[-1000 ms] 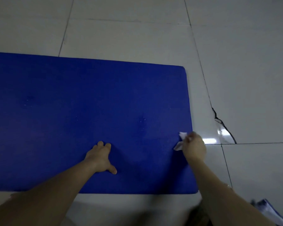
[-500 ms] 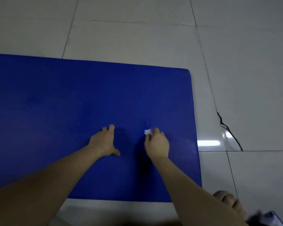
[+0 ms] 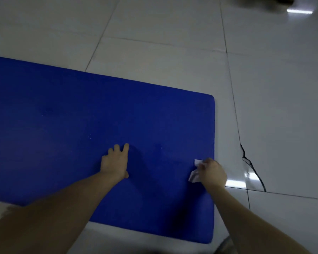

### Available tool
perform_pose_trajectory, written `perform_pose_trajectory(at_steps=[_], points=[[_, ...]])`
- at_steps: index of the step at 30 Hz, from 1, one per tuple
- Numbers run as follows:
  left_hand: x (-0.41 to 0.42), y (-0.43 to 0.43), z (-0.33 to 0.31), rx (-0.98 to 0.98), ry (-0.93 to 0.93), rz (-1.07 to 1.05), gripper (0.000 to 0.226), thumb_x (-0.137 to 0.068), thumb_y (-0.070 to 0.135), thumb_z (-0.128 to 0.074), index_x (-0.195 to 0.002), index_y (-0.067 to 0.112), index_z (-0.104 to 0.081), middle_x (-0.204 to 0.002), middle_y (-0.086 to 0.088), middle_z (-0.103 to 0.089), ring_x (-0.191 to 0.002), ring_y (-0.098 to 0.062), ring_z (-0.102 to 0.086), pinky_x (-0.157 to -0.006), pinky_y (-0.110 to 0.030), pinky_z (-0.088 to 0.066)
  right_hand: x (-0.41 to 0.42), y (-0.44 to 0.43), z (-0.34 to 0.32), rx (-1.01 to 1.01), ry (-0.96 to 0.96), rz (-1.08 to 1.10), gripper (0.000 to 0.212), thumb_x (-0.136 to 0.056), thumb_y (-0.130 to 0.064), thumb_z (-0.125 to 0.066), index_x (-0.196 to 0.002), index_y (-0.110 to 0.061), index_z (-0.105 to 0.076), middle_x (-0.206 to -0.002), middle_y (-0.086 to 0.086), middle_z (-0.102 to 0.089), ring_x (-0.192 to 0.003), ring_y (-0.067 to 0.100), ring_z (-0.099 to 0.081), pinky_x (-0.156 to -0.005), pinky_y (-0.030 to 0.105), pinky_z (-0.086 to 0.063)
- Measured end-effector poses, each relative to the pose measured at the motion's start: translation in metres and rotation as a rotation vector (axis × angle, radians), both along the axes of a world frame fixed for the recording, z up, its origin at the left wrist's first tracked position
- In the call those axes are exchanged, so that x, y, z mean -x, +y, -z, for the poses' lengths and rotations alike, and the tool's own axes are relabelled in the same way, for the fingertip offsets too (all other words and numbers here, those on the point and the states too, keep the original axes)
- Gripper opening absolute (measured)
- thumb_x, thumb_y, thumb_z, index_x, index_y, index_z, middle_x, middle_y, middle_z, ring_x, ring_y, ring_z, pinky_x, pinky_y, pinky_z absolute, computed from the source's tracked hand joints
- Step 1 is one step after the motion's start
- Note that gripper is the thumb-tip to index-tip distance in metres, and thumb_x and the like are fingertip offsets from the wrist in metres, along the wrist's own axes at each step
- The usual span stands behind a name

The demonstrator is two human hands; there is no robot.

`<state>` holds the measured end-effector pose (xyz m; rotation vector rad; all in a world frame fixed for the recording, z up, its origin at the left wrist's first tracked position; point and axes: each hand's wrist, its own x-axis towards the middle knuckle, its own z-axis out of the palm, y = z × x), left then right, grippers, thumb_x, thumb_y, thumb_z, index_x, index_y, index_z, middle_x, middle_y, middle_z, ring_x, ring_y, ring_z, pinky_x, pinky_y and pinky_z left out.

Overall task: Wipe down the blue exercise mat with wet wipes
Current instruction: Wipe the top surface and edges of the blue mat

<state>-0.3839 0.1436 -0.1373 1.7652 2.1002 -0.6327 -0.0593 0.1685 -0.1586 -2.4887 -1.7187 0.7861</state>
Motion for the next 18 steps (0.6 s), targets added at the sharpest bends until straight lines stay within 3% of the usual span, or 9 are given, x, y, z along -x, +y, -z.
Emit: perform_pose_trajectory(at_steps=[3,5,11,15,18], points=[[-0.015,-0.022,-0.001,-0.013,0.06,0.145,0.109,-0.089,0.023,-0.074,-0.161,0.019,0.007,-0.148,-0.012,-0.034,-0.129,-0.028,-0.043,-0.097,-0.039,-0.049,-0.02,-0.001,-0.003,0.065,0.074,0.17,0.024,-0.097,-0.023,-0.055,-0.113,-0.006,-0.062,-0.111,0.016,-0.067,-0.101,0.034,-0.064,-0.073,0.032,-0.043],[-0.016,-0.025,-0.001,0.038,0.026,0.195,0.107,-0.09,0.016,-0.07,-0.161,0.017,0.011,-0.155,-0.015,-0.028,-0.134,-0.031,-0.039,-0.104,-0.041,-0.045,-0.022,-0.005,-0.009,0.104,0.13,0.238,0.028,-0.098,-0.022,-0.055,-0.115,-0.001,-0.061,-0.111,0.019,-0.066,-0.101,0.035,-0.063,-0.075,0.033,-0.044],[-0.002,0.0,-0.011,0.168,-0.063,0.264,0.137,-0.071,0.034,-0.09,-0.161,0.019,0.012,-0.153,-0.01,-0.032,-0.129,-0.028,-0.045,-0.098,-0.038,-0.051,-0.001,-0.012,-0.016,0.096,0.215,0.267,0.033,-0.097,-0.023,-0.048,-0.093,-0.001,-0.074,-0.09,0.016,-0.072,-0.09,0.034,-0.069,-0.078,0.035,-0.055],[0.005,0.02,-0.016,0.294,-0.12,0.331,0.144,-0.068,0.038,-0.093,-0.159,0.027,0.018,-0.157,-0.01,-0.024,-0.133,-0.03,-0.041,-0.098,-0.04,-0.052,0.026,-0.004,-0.01,0.145,0.162,0.341,0.033,-0.1,-0.017,-0.044,-0.121,0.0,-0.063,-0.124,0.021,-0.061,-0.117,0.036,-0.057,-0.091,0.034,-0.046],[0.009,0.035,-0.007,0.244,-0.195,0.257,0.14,-0.071,0.045,-0.089,-0.158,0.031,0.02,-0.15,-0.009,-0.034,-0.117,-0.024,-0.052,-0.087,-0.035,-0.056,0.056,0.004,-0.004,0.05,0.116,0.276,0.031,-0.103,-0.022,-0.044,-0.12,-0.002,-0.061,-0.13,0.021,-0.055,-0.109,0.034,-0.055,-0.083,0.035,-0.045]])
